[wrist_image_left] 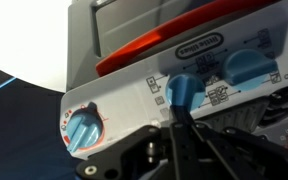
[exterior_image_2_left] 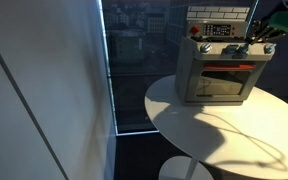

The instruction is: Turn the second knob from the right to the left

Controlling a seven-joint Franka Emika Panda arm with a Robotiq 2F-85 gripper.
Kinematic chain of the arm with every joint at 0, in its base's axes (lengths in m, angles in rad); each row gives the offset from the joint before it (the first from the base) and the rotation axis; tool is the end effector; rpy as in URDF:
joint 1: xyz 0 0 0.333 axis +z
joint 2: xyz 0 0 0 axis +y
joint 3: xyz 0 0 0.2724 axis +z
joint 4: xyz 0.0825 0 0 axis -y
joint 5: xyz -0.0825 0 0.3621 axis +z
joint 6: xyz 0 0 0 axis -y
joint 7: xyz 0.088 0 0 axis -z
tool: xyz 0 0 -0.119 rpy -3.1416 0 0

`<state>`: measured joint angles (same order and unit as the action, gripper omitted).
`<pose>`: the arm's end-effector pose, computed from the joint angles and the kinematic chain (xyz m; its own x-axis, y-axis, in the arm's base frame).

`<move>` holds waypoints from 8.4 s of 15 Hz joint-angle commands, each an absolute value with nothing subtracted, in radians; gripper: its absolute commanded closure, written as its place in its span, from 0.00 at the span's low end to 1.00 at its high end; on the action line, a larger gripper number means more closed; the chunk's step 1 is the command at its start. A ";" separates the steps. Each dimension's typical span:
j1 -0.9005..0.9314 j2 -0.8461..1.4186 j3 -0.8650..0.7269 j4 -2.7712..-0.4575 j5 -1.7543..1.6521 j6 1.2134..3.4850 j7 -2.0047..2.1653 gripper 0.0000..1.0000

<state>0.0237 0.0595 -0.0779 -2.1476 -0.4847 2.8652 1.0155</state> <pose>0.5781 -0.0066 0.4060 0.5889 -0.5454 0.5964 -0.5155 -0.8219 -0.2426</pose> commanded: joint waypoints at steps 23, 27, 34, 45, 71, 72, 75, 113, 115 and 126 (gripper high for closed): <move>0.026 0.040 -0.075 -2.154 -0.471 2.823 1.020 0.52; 0.026 0.044 -0.075 -2.150 -0.469 2.815 1.019 0.50; 0.028 0.056 -0.073 -2.135 -0.469 2.800 1.023 0.50; 0.032 0.078 -0.069 -2.098 -0.468 2.783 1.030 0.50; 0.044 0.116 -0.064 -2.054 -0.470 2.766 1.037 0.94; 0.044 0.116 -0.064 -2.055 -0.470 2.765 1.038 0.94; 0.043 0.114 -0.065 -2.056 -0.473 2.764 1.041 0.94; 0.073 0.080 -0.082 -2.050 -0.931 2.628 1.086 0.94; 0.078 0.079 -0.082 -2.049 -0.962 2.614 1.091 0.94; 0.099 0.074 -0.083 -2.049 -1.113 2.551 1.125 0.94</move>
<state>0.1009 0.1091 -0.0661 -2.0533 -1.0532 2.6375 1.1150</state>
